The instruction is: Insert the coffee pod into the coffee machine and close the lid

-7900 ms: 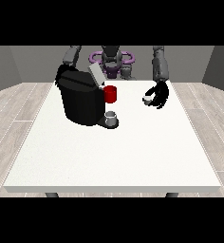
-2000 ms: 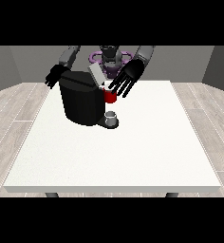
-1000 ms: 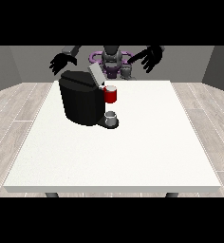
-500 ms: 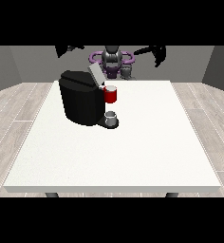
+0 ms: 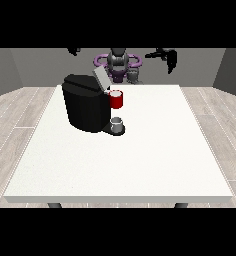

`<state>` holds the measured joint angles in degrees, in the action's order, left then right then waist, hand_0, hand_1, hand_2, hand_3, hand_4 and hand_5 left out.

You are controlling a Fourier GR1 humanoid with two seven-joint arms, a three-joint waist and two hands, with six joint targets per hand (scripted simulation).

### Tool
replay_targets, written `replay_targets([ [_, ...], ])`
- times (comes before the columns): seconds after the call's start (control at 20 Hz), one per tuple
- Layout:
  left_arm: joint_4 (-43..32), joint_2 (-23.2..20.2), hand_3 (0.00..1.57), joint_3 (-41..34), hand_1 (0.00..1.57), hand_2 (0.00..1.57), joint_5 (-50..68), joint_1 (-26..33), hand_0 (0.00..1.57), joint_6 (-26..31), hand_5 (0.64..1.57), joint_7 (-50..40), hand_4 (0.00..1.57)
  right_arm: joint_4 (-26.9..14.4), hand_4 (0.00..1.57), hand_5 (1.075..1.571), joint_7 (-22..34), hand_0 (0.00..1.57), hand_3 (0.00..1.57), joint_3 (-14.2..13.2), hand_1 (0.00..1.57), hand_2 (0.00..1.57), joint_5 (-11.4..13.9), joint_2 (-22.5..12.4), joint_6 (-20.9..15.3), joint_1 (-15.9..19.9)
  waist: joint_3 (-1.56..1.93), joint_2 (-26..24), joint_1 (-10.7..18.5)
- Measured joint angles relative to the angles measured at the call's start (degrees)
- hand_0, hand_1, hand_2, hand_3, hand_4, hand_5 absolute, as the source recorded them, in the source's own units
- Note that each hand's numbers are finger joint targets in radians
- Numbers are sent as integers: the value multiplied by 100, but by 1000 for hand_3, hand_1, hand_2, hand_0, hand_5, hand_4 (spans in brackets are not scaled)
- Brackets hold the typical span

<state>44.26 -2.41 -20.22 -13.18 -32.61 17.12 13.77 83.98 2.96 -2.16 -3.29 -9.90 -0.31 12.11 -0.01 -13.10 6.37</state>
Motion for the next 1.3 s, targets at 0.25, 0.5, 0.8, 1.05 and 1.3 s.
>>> replay_targets([
  [0.25,550,131,0,242,0,0,324,421,0,-12,1571,-158,204,-111,123,1571,13,0,0,118,0,0,158,27,58,228,0,118,132],
  [0.5,1180,140,0,469,0,0,617,687,0,-52,1571,-282,0,-364,0,1571,-100,0,0,22,0,0,87,68,175,544,2,458,166],
  [0.8,2000,150,0,726,0,0,981,1110,0,-12,1571,-639,0,-1011,0,1571,-289,0,0,-318,0,0,-34,-22,245,868,2,718,407],
  [1.05,2607,63,0,835,0,0,1185,1277,0,-175,1571,-942,0,-1412,0,1571,-471,0,0,-383,0,0,-56,-45,402,1175,2,1007,288],
  [1.3,3003,45,0,965,0,0,1217,1569,0,-284,1571,-965,0,-1741,0,1571,-544,0,0,-348,0,0,80,3,348,1529,0,1225,222],
])
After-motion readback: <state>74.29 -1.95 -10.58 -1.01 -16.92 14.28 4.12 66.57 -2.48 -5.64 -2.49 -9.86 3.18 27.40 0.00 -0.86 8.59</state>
